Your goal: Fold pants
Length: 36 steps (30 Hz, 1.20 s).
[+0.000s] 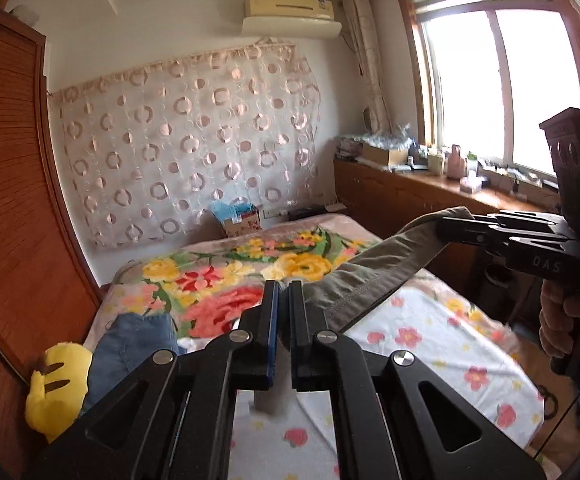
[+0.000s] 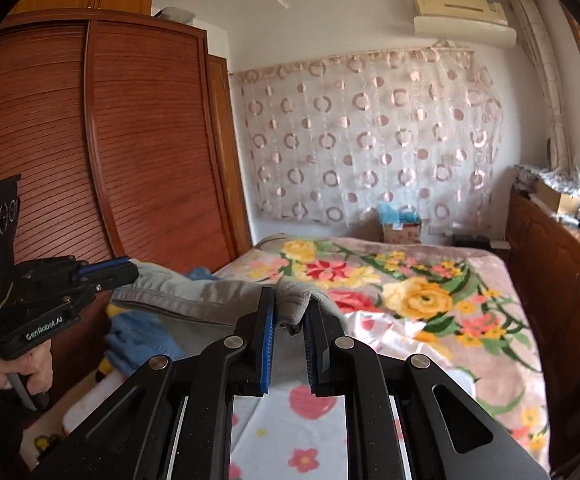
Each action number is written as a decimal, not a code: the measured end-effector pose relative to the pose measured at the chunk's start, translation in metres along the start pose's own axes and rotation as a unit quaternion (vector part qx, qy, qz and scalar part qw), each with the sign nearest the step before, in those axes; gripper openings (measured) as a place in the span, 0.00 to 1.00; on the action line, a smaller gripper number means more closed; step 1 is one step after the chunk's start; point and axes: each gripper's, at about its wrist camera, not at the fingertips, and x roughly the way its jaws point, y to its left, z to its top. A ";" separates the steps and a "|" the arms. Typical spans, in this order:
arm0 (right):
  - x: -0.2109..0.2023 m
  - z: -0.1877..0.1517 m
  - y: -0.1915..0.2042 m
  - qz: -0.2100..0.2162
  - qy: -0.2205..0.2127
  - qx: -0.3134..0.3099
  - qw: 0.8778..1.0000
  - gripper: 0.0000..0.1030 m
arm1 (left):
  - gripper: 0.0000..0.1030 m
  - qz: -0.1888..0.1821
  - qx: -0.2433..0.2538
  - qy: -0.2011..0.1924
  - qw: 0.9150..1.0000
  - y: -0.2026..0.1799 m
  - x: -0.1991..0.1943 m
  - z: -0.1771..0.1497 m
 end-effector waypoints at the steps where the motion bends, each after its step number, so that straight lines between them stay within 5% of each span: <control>1: 0.002 -0.012 0.001 0.003 0.008 -0.004 1.000 0.13 | 0.05 -0.004 0.001 0.008 1.000 -0.002 -0.001 -0.011; 9: 0.014 -0.110 0.000 0.022 0.126 -0.029 0.991 0.13 | 0.05 -0.049 0.000 0.085 0.995 -0.032 -0.005 -0.112; 14: 0.016 -0.137 0.006 0.033 0.161 -0.031 0.986 0.13 | 0.05 -0.066 -0.013 0.116 0.991 -0.049 -0.018 -0.156; 36: -0.008 -0.186 0.015 0.043 0.210 0.015 0.977 0.13 | 0.05 -0.086 -0.052 0.187 0.977 -0.070 -0.037 -0.229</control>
